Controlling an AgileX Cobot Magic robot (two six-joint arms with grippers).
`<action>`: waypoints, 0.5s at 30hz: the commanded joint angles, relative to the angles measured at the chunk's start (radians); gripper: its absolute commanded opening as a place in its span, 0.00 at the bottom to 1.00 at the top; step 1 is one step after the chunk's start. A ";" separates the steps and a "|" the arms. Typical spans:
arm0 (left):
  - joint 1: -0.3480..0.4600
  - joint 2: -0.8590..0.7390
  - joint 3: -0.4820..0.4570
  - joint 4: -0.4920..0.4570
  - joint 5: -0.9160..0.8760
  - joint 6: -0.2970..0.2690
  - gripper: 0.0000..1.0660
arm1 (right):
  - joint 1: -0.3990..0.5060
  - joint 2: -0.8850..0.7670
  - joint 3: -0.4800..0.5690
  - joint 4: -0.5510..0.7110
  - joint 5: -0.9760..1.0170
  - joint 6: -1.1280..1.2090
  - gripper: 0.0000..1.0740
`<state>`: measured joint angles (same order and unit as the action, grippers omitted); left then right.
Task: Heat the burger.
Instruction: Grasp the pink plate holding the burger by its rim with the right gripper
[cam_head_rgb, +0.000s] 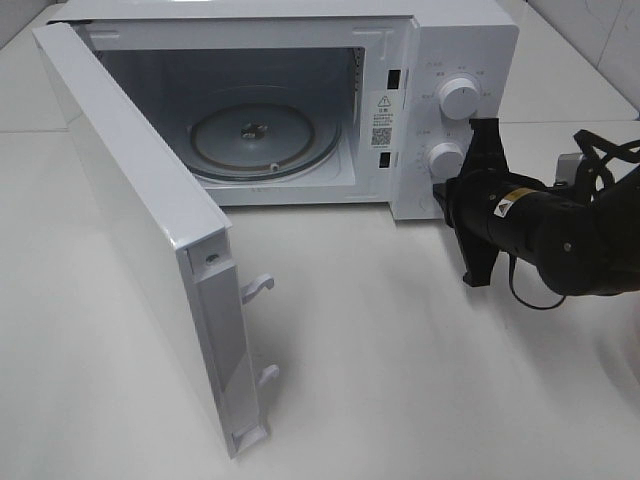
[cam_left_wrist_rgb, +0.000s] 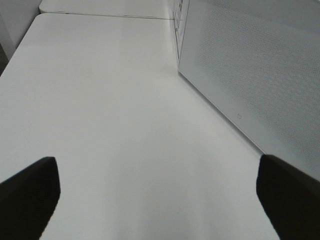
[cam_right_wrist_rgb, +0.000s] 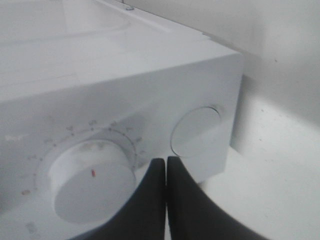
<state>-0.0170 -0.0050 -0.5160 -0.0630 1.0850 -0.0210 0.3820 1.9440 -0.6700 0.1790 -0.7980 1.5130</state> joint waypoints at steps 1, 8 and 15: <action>-0.001 -0.015 -0.001 -0.008 -0.015 0.004 0.94 | -0.007 -0.049 0.015 -0.069 0.113 -0.019 0.00; -0.001 -0.015 -0.001 -0.008 -0.015 0.004 0.94 | -0.010 -0.165 0.017 -0.126 0.319 -0.226 0.00; -0.001 -0.015 -0.001 -0.008 -0.015 0.004 0.94 | -0.010 -0.304 0.017 -0.125 0.518 -0.588 0.00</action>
<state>-0.0170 -0.0050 -0.5160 -0.0630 1.0850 -0.0200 0.3800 1.6860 -0.6500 0.0690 -0.3420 1.0590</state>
